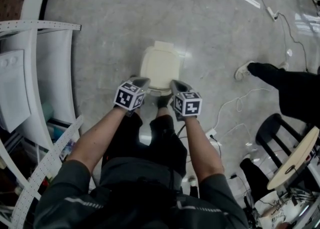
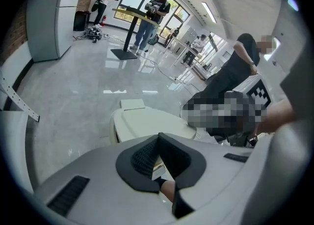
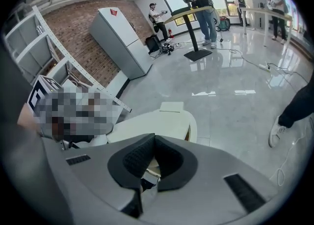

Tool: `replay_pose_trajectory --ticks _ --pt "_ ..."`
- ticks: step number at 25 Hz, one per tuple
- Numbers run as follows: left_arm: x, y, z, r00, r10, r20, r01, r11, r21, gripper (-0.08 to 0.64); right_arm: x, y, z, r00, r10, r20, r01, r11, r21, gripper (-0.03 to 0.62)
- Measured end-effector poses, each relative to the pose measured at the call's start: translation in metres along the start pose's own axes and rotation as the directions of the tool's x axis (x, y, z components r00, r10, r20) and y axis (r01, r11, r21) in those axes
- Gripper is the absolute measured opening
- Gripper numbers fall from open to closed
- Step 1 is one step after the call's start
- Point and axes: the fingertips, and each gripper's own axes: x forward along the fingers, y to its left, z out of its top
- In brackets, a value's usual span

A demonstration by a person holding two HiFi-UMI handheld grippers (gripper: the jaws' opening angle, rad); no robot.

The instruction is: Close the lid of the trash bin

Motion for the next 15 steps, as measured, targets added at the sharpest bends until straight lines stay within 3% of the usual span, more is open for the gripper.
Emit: replay_pose_trajectory --ticks 15 --pt "0.035 0.011 -0.066 0.998 0.032 -0.059 -0.034 0.998 -0.044 -0.002 0.03 -0.004 -0.064 0.996 0.015 -0.083 -0.014 1.0 0.002 -0.002"
